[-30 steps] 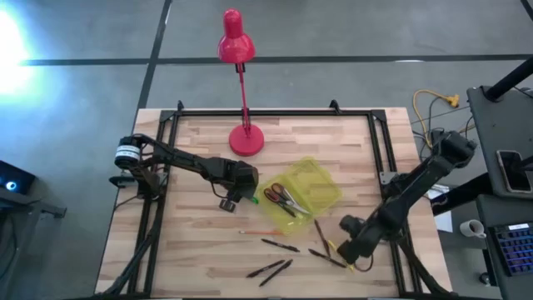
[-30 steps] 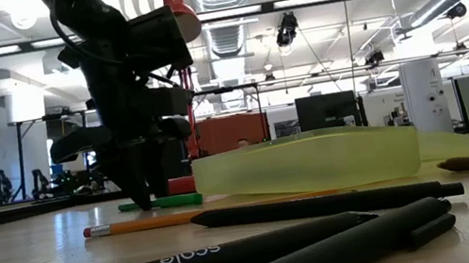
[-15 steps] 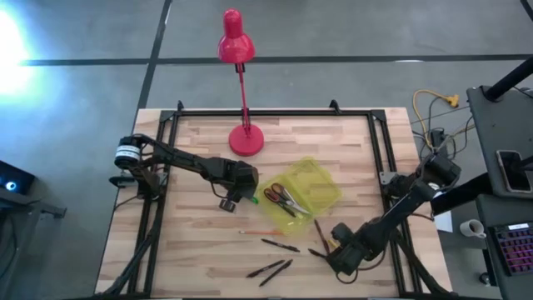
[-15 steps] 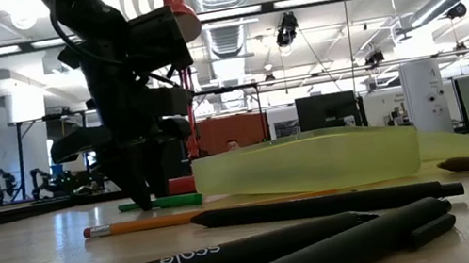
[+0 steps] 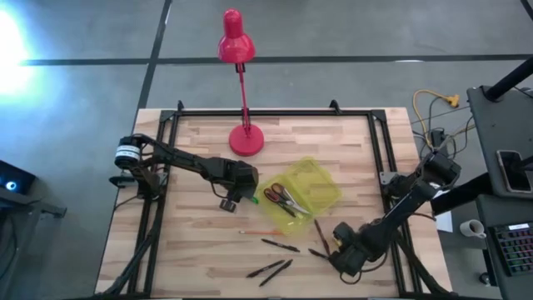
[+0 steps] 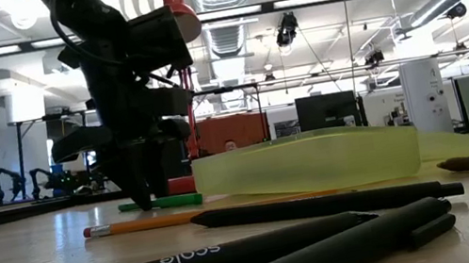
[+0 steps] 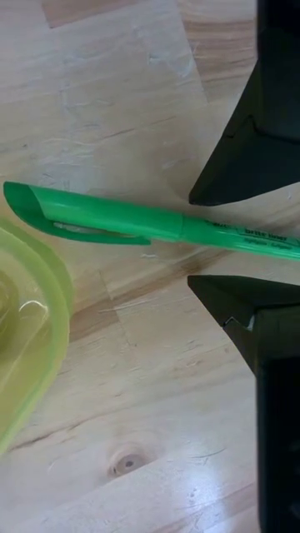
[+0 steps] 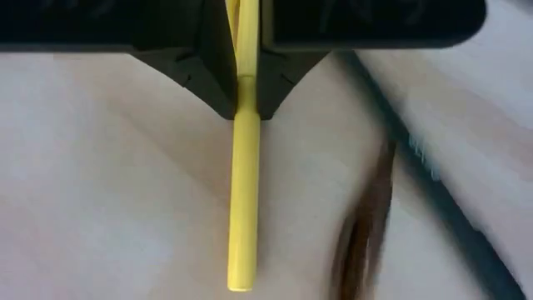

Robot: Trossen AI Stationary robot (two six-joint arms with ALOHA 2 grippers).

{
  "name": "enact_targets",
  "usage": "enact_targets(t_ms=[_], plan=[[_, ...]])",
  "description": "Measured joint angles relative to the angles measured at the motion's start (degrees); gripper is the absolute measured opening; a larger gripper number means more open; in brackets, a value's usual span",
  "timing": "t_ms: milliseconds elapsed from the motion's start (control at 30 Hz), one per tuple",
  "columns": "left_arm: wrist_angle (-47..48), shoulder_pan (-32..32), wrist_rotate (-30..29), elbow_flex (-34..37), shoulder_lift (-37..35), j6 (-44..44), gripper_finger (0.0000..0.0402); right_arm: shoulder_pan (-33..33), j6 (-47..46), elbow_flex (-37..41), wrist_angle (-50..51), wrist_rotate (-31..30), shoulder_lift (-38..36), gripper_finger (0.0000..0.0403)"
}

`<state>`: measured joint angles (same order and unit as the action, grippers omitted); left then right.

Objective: Pick & place school supplies into a supply box
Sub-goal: Put the yellow pen into the yellow supply box

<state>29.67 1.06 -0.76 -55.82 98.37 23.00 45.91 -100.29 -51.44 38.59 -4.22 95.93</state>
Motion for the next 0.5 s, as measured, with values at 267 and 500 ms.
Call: enact_targets(t_ms=[267,500], plan=[[-0.2,0.0,0.0,0.3,0.0,-0.9,0.0131,-4.3,-2.3,-0.6,8.4,-22.0,-17.0,0.0013],[-0.2,0.0,0.0,0.3,0.0,-1.1,0.0131,-20.6,21.8,-0.5,0.1,-21.3,-18.7,0.0013]])
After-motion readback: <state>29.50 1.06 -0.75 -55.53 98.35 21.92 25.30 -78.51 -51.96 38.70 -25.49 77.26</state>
